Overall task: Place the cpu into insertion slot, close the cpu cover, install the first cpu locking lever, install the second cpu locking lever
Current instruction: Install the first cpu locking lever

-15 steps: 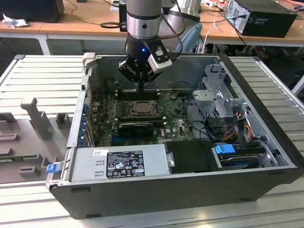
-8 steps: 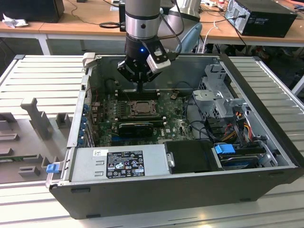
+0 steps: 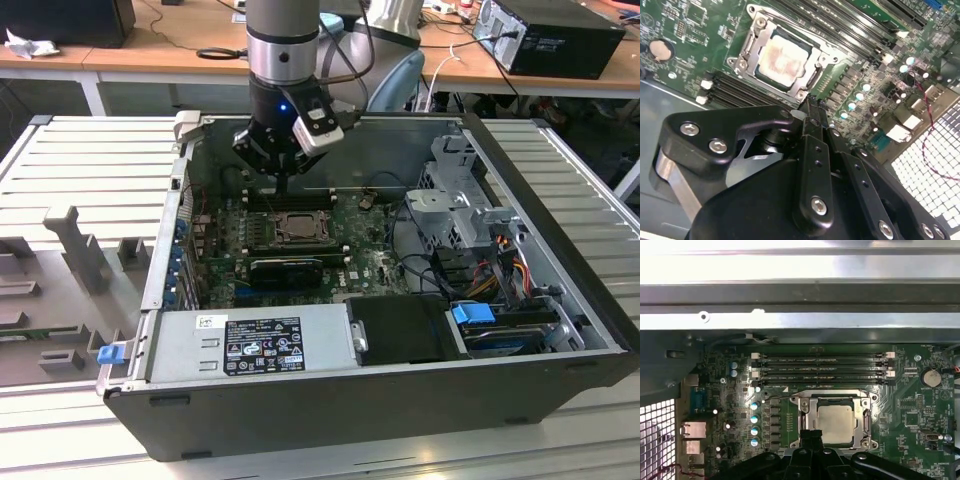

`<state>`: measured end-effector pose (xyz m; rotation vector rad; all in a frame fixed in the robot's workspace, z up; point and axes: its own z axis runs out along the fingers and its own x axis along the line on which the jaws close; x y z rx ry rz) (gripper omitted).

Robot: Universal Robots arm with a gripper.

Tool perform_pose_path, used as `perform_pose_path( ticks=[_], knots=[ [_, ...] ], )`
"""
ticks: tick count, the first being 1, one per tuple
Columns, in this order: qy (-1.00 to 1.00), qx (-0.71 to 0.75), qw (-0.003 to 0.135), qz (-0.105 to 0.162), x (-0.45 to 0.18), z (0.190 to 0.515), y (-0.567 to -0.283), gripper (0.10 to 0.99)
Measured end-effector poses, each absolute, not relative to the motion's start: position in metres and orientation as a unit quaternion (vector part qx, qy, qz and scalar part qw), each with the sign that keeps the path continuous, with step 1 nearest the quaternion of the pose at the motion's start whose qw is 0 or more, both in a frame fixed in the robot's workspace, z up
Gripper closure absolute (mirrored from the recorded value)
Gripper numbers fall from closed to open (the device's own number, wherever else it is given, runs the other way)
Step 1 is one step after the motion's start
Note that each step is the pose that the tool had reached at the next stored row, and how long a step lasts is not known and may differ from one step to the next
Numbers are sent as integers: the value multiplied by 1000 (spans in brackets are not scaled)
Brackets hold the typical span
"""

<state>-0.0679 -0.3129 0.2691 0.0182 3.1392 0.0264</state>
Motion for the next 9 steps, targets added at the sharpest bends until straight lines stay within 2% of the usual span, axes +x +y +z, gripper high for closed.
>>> perform_pose_path(
  ticks=[9],
  knots=[
    [1000, 4, 3, 9, -84, 269, -313, 980]
  ],
)
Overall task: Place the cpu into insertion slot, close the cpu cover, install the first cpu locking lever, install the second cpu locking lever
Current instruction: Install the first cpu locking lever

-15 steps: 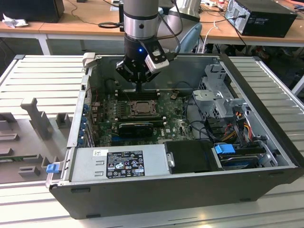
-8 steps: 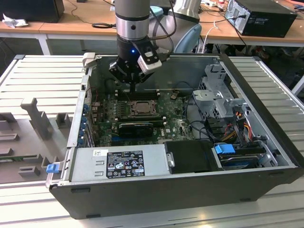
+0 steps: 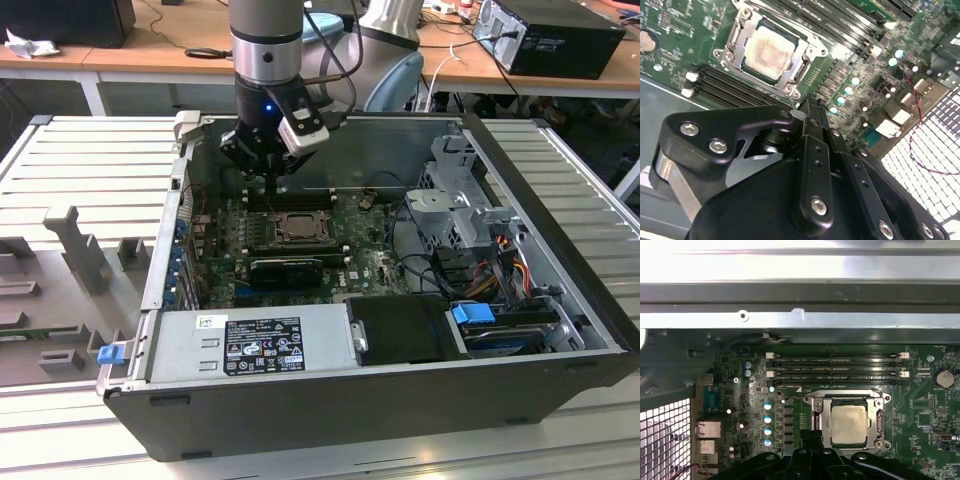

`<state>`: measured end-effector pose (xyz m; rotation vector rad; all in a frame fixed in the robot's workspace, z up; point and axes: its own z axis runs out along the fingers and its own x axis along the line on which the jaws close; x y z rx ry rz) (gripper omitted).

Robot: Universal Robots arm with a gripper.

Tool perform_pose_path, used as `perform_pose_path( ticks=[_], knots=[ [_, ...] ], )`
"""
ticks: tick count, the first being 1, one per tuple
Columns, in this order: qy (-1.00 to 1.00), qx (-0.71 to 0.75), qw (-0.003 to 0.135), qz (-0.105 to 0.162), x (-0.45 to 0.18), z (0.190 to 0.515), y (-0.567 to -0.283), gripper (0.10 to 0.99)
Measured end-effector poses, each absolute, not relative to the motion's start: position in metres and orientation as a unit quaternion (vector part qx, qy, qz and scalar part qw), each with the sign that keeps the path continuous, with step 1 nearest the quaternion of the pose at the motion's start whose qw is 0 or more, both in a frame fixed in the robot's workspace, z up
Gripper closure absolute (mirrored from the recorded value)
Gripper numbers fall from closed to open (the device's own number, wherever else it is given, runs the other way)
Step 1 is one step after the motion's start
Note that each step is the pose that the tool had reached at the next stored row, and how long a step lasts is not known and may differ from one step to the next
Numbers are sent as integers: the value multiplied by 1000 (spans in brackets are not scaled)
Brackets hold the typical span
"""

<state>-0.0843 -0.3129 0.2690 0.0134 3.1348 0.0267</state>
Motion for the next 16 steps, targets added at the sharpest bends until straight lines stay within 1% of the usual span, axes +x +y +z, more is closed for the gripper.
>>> perform_pose_path(
  ticks=[16],
  knots=[
    [1000, 4, 3, 8, -92, 269, -313, 980]
  ],
)
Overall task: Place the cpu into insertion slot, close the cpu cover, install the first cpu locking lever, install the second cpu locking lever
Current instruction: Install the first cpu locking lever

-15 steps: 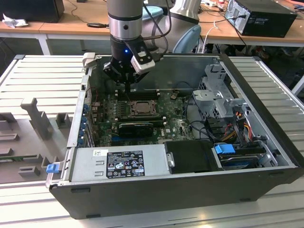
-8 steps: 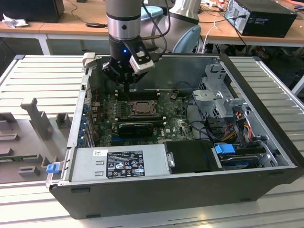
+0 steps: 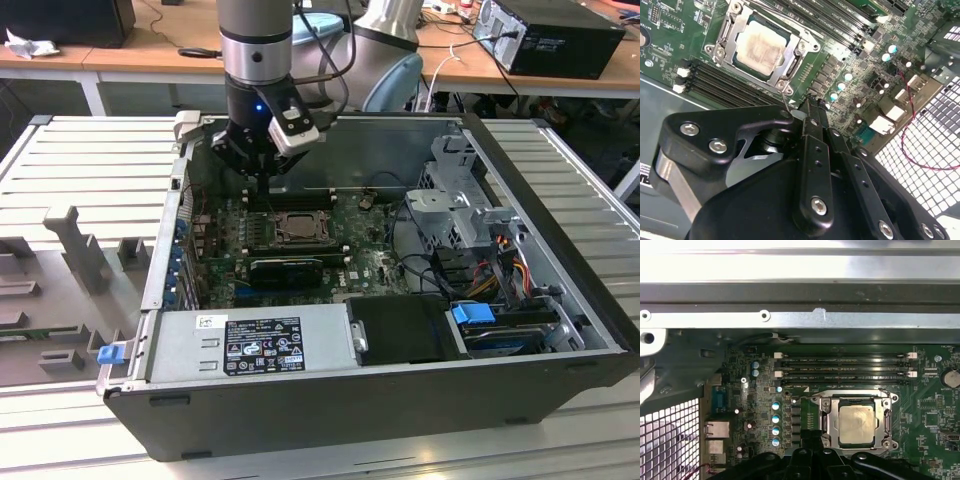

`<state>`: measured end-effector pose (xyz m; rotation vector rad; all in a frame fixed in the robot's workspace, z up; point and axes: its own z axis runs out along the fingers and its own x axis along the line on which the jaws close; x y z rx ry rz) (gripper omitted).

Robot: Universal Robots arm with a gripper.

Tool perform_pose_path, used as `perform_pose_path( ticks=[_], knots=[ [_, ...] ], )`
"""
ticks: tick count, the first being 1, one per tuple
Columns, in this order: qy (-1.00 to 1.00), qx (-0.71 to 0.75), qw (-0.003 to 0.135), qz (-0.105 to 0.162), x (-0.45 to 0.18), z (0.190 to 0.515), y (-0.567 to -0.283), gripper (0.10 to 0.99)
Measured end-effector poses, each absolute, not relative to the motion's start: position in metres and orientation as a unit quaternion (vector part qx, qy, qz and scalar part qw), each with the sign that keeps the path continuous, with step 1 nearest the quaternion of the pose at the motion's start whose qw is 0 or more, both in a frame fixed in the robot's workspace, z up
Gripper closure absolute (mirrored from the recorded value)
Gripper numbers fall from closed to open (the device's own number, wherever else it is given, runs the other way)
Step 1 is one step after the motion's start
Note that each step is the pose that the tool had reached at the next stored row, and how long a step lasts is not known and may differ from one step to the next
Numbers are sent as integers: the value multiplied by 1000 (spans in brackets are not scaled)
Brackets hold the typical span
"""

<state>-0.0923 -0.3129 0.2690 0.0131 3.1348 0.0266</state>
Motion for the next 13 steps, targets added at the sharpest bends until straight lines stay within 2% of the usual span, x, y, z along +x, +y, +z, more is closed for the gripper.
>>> perform_pose_path(
  ticks=[13],
  knots=[
    [1000, 4, 3, 8, -105, 268, -313, 980]
  ],
)
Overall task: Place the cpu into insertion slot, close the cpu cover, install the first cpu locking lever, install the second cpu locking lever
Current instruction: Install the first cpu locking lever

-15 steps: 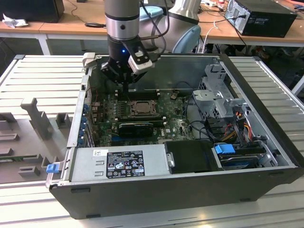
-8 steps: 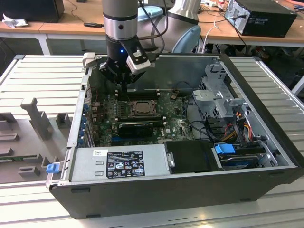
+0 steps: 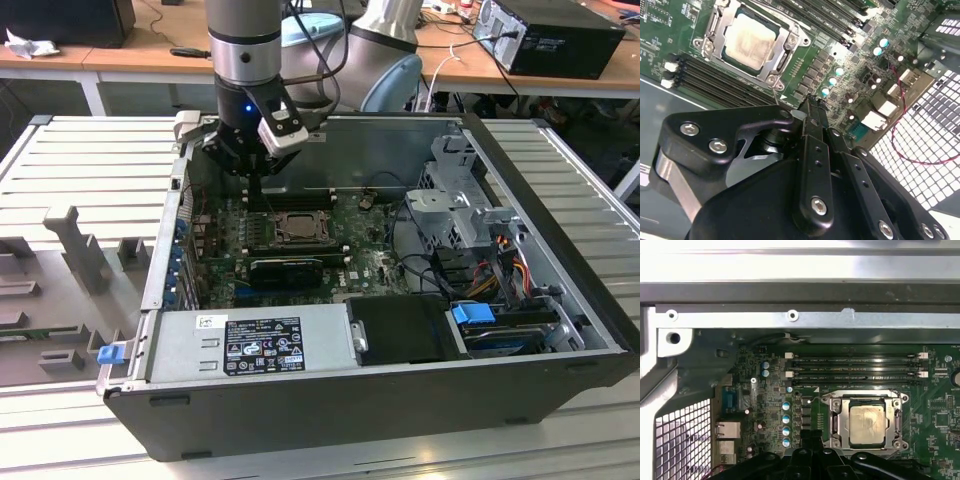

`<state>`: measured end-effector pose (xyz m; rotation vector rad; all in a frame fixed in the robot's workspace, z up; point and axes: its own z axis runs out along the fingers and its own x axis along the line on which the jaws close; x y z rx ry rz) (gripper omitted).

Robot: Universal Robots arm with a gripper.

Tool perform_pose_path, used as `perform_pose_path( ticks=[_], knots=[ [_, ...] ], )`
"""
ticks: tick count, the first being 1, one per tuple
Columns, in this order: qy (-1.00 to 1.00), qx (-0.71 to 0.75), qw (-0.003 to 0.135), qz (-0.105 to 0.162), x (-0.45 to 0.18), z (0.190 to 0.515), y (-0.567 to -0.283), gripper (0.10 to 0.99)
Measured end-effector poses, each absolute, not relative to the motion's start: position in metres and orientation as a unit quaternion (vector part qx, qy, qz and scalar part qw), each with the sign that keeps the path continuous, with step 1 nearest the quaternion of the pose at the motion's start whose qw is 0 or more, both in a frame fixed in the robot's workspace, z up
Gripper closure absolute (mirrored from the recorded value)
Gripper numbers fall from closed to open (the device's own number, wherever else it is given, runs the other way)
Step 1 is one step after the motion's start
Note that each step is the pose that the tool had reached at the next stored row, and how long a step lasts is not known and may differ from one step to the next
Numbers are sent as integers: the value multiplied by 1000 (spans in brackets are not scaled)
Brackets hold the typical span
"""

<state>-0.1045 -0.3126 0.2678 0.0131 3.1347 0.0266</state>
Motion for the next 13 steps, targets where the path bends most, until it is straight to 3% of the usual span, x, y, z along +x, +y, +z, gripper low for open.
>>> perform_pose_path(
  ticks=[13],
  knots=[
    [1000, -5, 3, 9, -110, 261, -301, 980]
  ],
)
